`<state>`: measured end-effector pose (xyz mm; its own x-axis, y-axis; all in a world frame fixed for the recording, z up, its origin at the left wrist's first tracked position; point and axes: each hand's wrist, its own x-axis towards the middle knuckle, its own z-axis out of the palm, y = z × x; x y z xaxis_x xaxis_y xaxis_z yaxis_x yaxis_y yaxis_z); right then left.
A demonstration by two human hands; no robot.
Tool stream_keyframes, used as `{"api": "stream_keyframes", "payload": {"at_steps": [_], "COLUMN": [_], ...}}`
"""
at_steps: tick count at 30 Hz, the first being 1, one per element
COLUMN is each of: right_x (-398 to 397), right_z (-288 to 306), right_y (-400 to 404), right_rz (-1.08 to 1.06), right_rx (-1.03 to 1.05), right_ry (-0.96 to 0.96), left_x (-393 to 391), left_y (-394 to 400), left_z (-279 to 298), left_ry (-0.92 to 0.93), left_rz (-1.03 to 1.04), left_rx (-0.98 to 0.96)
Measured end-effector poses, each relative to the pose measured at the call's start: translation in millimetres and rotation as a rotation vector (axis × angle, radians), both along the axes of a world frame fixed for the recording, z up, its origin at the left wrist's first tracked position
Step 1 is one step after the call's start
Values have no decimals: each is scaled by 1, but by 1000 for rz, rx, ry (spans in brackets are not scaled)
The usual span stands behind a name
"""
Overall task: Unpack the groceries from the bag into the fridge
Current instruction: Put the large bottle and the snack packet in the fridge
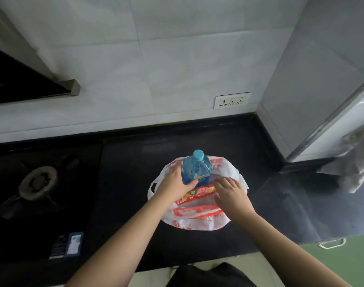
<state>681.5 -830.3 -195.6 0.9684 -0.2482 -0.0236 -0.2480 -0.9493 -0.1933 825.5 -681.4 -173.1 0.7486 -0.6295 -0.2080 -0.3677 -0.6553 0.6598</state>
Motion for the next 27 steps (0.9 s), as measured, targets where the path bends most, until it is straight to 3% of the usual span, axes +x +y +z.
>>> {"api": "stream_keyframes", "payload": {"at_steps": [4, 11, 20, 27], "right_x": [1, 14, 17, 13], "right_z": [-12, -19, -21, -20], "right_y": [0, 5, 5, -4], "right_rz": [80, 179, 231, 208], "right_rx": [-40, -9, -82, -59], "right_ry": [-41, 167, 250, 296], "left_x": [-2, 9, 9, 8], "left_y": [-8, -15, -31, -27], "left_z": [-9, -32, -47, -44], "left_ry": [64, 365, 329, 277], "left_rz": [54, 158, 184, 202], "left_rx": [-22, -97, -46, -129]}}
